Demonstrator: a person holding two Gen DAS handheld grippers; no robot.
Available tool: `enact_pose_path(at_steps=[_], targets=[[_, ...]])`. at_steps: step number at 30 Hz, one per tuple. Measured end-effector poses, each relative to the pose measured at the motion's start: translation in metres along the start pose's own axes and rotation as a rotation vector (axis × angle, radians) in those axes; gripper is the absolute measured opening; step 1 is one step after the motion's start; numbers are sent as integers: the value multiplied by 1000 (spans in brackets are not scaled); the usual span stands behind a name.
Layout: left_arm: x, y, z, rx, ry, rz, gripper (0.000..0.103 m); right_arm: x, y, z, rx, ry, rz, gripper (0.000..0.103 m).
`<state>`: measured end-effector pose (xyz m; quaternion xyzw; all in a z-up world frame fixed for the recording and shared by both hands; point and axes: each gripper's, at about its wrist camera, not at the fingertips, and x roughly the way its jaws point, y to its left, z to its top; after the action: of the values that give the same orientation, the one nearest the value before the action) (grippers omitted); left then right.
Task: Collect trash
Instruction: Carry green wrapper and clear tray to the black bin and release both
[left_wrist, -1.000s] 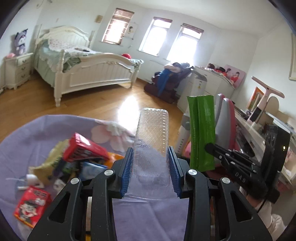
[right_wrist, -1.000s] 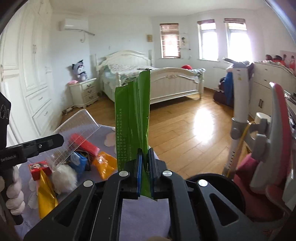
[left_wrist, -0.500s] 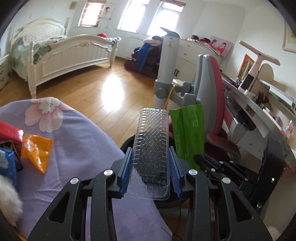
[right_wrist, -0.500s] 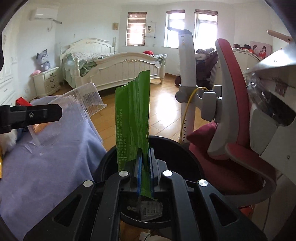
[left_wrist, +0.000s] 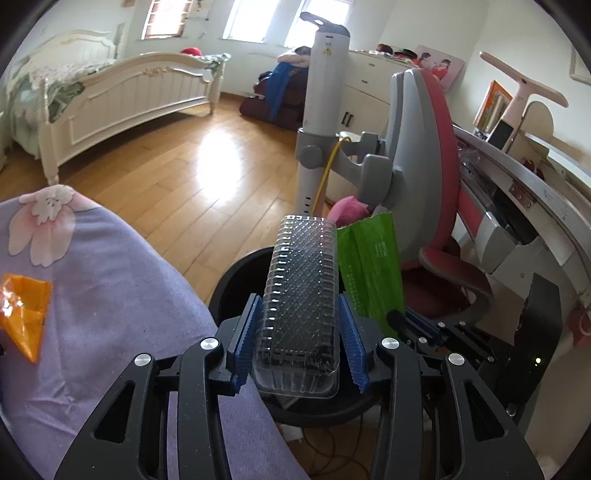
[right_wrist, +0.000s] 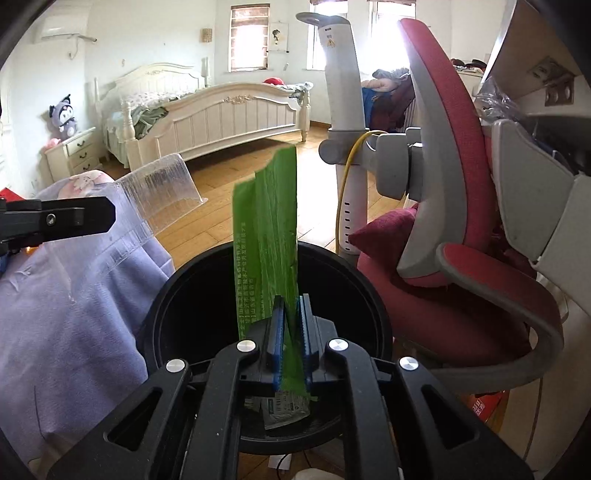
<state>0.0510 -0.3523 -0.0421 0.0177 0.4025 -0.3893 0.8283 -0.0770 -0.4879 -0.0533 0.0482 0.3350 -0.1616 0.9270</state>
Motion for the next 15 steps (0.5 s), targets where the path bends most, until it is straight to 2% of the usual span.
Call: enact_pose_path(at_steps=[1,2,3,4,5,6,10,15], targets=[[1,-2,2,10,-1,17,51,1,-1,0,0,5,-3,12],[0,-3,3,16,-5,27,63,1,-1,0,-1,10,-8,14],[-3,-5,4,18,-17,30,70,0,-3,1,0,14,-7,29],[-7,-4,5,19,-30,29,78,-1,-3,1,7,14,2,55],[-11,-5,5,22,-42,25,78,-4,-4,0,18,6,11,67],[-15,-5,5,27,-45,23,78,-6,-7,-1,32,-10,17,73],[-41,0,4,20,-69,32,78,-18,1,1,21,-33,42,73],[-89,15,-5,-10,-141,62,78,-31,21,1,-10,-62,110,73]])
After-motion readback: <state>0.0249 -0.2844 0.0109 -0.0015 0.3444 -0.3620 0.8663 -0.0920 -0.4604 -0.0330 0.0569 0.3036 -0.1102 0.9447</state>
